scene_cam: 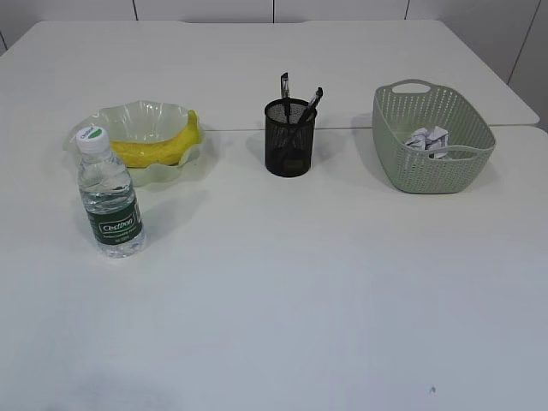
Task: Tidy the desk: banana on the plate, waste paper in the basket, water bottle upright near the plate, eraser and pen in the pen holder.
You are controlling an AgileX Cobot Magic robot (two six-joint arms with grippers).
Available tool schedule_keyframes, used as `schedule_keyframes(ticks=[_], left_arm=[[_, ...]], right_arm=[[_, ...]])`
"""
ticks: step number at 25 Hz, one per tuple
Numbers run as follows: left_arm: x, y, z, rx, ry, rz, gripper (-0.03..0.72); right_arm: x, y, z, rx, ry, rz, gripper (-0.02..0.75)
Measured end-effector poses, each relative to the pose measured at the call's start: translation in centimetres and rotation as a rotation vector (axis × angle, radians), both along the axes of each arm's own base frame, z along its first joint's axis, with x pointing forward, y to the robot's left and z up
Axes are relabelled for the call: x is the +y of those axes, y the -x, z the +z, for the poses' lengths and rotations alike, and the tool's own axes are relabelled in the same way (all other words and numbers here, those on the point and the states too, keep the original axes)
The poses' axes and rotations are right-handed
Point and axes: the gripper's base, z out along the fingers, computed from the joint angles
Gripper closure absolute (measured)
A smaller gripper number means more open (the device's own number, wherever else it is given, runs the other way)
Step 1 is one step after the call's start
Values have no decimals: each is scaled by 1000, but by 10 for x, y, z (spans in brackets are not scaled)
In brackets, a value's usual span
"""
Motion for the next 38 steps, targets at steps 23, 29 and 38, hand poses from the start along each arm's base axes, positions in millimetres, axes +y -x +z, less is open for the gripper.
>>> schedule_keyframes(ticks=[23, 29, 38], left_arm=[[0, 0, 0, -1, 5, -2, 713], [0, 0, 0, -1, 5, -2, 713], [-1, 0, 0, -1, 11, -4, 713]], right_arm=[[3, 3, 0, 4, -10, -163, 749], [4, 4, 0, 4, -10, -208, 749], [4, 4, 0, 6, -10, -208, 749]])
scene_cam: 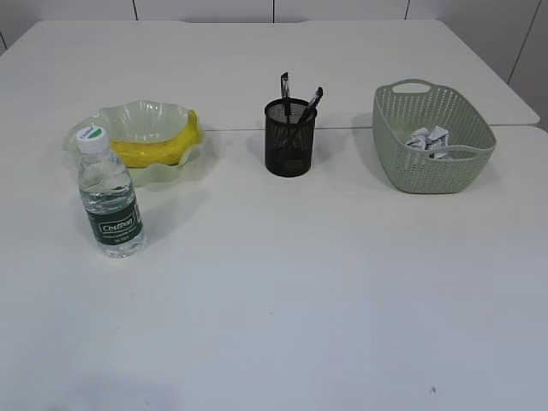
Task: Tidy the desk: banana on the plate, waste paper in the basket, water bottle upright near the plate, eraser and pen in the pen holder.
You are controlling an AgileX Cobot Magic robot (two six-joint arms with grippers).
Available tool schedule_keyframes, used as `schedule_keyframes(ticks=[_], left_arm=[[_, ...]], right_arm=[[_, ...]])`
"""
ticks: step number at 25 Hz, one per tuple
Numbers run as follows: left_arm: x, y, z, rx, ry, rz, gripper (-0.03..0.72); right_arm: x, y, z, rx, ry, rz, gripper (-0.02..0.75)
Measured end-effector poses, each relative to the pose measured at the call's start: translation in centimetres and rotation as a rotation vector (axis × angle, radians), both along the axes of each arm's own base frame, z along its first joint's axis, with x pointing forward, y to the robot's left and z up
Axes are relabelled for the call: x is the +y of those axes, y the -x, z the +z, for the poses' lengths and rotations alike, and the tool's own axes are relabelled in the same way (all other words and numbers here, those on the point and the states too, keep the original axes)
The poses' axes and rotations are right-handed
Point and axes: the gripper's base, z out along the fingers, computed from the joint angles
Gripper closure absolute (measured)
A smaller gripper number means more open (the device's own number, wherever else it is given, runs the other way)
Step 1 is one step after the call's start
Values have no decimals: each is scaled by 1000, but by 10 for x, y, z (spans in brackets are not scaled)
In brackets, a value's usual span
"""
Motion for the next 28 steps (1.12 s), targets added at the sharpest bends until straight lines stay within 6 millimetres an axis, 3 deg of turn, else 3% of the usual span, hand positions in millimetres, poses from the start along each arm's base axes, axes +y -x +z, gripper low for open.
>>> schedule_keyframes(ticks=[28], left_arm=[[1, 0, 0, 2, -14, 6, 713]], right_arm=[[1, 0, 0, 2, -12, 7, 749]])
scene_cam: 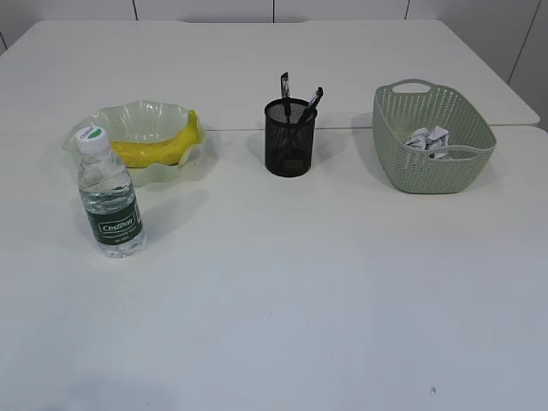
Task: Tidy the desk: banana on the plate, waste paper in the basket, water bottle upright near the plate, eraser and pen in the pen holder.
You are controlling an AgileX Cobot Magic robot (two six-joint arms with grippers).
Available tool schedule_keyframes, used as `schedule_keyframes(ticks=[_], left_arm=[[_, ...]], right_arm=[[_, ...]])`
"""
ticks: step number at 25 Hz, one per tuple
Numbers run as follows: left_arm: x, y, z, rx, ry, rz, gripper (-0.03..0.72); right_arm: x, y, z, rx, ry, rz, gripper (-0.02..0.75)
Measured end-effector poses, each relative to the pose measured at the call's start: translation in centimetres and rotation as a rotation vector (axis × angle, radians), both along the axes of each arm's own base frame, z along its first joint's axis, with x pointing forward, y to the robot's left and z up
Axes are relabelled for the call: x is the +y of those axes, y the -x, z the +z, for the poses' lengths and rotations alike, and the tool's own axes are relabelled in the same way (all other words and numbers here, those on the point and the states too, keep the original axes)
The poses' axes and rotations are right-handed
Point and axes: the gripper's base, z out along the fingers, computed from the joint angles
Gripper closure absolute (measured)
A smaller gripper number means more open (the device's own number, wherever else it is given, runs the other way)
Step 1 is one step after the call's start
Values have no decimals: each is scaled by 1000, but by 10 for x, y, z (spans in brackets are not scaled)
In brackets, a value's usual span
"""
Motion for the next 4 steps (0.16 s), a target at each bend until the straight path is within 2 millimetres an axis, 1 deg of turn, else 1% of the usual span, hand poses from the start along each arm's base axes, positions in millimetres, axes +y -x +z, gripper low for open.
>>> schedule_keyframes(ticks=[4], left_arm=[[0, 0, 0, 0, 0, 0, 713]], right_arm=[[0, 0, 0, 0, -1, 1, 749]])
